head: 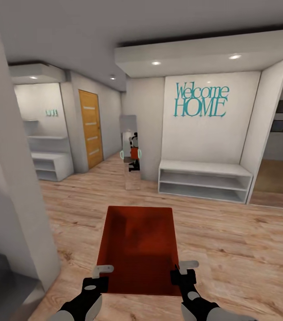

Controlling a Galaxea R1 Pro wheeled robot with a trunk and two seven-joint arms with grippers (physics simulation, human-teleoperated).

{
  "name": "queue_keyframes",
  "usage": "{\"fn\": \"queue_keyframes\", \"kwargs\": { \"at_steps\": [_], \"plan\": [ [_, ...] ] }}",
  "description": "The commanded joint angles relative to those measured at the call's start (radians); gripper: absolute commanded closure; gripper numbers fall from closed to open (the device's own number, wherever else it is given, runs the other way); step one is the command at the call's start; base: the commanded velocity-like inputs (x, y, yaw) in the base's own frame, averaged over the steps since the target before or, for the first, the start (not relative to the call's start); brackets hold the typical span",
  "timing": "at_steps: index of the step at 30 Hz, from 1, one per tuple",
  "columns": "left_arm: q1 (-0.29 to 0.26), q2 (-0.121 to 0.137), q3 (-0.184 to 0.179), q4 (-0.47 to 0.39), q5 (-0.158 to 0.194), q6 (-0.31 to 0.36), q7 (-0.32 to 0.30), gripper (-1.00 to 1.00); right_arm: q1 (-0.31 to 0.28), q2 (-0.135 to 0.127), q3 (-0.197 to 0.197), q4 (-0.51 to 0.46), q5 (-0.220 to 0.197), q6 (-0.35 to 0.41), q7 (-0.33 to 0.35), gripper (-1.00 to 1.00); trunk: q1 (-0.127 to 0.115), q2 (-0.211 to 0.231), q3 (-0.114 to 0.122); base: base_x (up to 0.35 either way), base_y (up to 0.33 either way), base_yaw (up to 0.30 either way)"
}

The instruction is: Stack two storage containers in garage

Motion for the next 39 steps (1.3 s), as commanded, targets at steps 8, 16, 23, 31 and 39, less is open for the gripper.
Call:
{"fn": "queue_keyframes", "kwargs": {
  "at_steps": [8, 16, 23, 31, 39],
  "plan": [
    [0.0, 0.001, -0.006, 0.004, 0.015, 0.001, 0.012, 1.0, -0.002, 0.0, -0.026, -0.001, -0.021, -0.061, -0.013, 1.0, 0.001, -0.001, -0.001, 0.322, 0.0, 0.0],
    [0.0, 0.001, -0.006, 0.004, 0.015, 0.001, 0.012, 1.0, -0.002, 0.0, -0.026, -0.001, -0.021, -0.061, -0.013, 1.0, 0.001, -0.001, -0.001, 0.322, 0.0, 0.0],
    [0.0, 0.001, -0.006, 0.004, 0.015, 0.001, 0.012, 1.0, -0.002, 0.0, -0.027, -0.001, -0.021, -0.061, -0.013, 1.0, 0.001, -0.001, -0.001, 0.322, 0.0, 0.0],
    [0.0, 0.001, -0.006, 0.004, 0.015, 0.001, 0.012, 1.0, -0.002, 0.0, -0.026, -0.001, -0.022, -0.061, -0.013, 1.0, 0.001, -0.001, -0.001, 0.322, 0.0, 0.0],
    [0.0, 0.001, -0.007, 0.004, 0.015, 0.001, 0.012, 1.0, -0.002, 0.0, -0.026, -0.001, -0.022, -0.061, -0.013, 1.0, 0.001, -0.001, -0.001, 0.322, 0.0, 0.0]
  ]
}}
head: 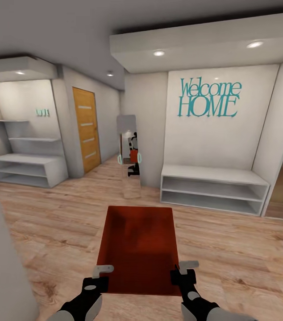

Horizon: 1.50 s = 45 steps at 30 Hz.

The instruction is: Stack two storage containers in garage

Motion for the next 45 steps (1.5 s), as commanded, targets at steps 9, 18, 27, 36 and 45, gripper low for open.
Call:
{"fn": "queue_keyframes", "kwargs": {
  "at_steps": [9, 18, 27, 36, 45],
  "plan": [
    [0.0, 0.001, -0.007, 0.005, 0.015, 0.001, 0.012, 1.0, -0.002, 0.0, -0.025, -0.001, -0.021, -0.06, -0.013, 1.0, 0.001, -0.001, -0.001, 0.322, 0.0, 0.0],
    [0.0, 0.001, -0.007, 0.005, 0.015, 0.001, 0.012, 1.0, -0.002, 0.0, -0.026, -0.001, -0.021, -0.06, -0.012, 1.0, 0.001, -0.001, -0.001, 0.322, 0.0, 0.004],
    [0.0, 0.001, -0.007, 0.005, 0.016, 0.001, 0.012, 1.0, -0.002, 0.0, -0.026, -0.001, -0.022, -0.06, -0.013, 1.0, 0.001, -0.001, -0.001, 0.322, 0.0, 0.015],
    [0.0, 0.001, -0.007, 0.005, 0.015, 0.001, 0.012, 1.0, -0.002, 0.0, -0.026, -0.001, -0.021, -0.06, -0.013, 1.0, 0.001, -0.001, 0.0, 0.322, 0.0, 0.102],
    [0.0, 0.001, -0.007, 0.005, 0.015, 0.001, 0.012, 1.0, -0.002, 0.0, -0.026, -0.001, -0.022, -0.06, -0.013, 1.0, 0.001, -0.001, 0.001, 0.322, 0.0, 0.26]
  ]
}}
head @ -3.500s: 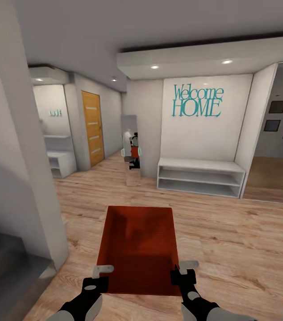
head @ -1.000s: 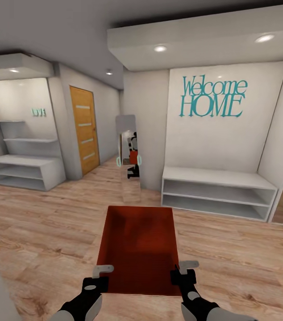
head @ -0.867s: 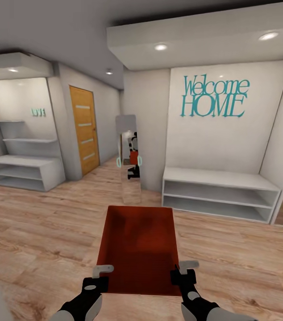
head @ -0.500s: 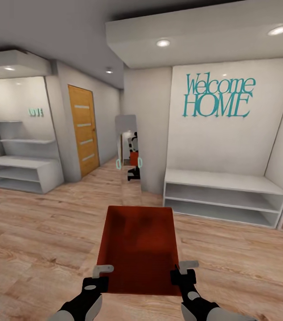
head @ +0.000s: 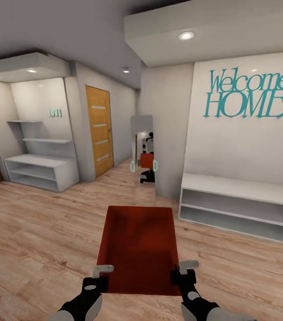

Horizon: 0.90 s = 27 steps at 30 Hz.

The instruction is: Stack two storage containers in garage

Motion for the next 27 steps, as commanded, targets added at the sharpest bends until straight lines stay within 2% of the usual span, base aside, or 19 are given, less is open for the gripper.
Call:
{"fn": "queue_keyframes", "kwargs": {
  "at_steps": [1, 9, 13, 19, 27],
  "plan": [
    [0.0, 0.001, -0.007, 0.006, 0.015, 0.001, 0.012, 1.0, -0.002, 0.0, -0.026, -0.001, -0.022, -0.06, -0.013, 1.0, 0.001, -0.001, -0.001, 0.322, 0.0, 0.267],
    [0.0, 0.001, -0.008, 0.006, 0.015, 0.001, 0.012, 1.0, -0.002, 0.0, -0.026, -0.001, -0.021, -0.06, -0.013, 1.0, 0.001, -0.001, -0.001, 0.322, 0.0, 0.261],
    [0.0, 0.001, -0.008, 0.006, 0.015, 0.001, 0.012, 1.0, -0.002, 0.0, -0.026, -0.001, -0.022, -0.06, -0.013, 1.0, 0.001, -0.001, -0.001, 0.322, 0.0, 0.1],
    [0.0, 0.001, -0.007, 0.006, 0.015, 0.001, 0.012, 1.0, -0.002, 0.0, -0.026, -0.001, -0.084, -0.06, -0.015, 1.0, 0.001, -0.001, -0.001, 0.322, 0.0, 0.035],
    [0.0, 0.001, -0.008, 0.006, 0.015, 0.001, 0.012, 1.0, -0.002, 0.0, -0.026, -0.001, -0.087, -0.06, -0.015, 1.0, 0.001, -0.001, -0.001, 0.322, 0.0, 0.225]
  ]
}}
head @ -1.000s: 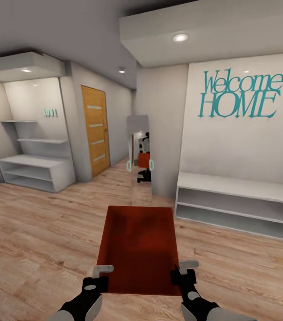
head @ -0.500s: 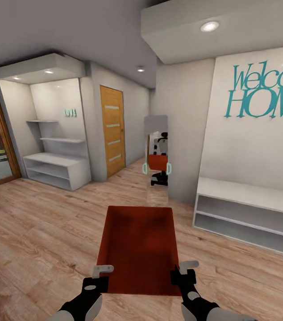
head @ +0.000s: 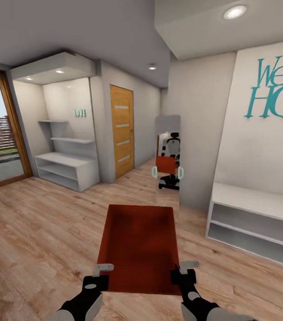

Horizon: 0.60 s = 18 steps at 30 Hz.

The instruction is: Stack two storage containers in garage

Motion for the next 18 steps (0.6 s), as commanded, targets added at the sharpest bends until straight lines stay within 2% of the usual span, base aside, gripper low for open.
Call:
{"fn": "queue_keyframes", "kwargs": {
  "at_steps": [1, 11, 18],
  "plan": [
    [0.0, 0.0, -0.001, 0.019, 0.016, 0.001, 0.01, 1.0, -0.002, 0.0, -0.079, -0.001, -0.02, -0.044, -0.014, 1.0, 0.001, -0.001, -0.001, 0.322, 0.0, 0.27],
    [0.0, 0.0, -0.002, 0.019, 0.016, 0.001, 0.01, 1.0, -0.002, 0.0, -0.079, -0.001, -0.019, -0.044, -0.014, 1.0, 0.001, -0.001, -0.001, 0.322, 0.0, 0.274],
    [0.0, 0.0, -0.002, 0.019, 0.016, 0.001, 0.01, 1.0, -0.002, 0.0, -0.079, -0.001, -0.018, -0.044, -0.013, 1.0, 0.001, -0.001, -0.001, 0.322, 0.0, 0.064]
  ]
}}
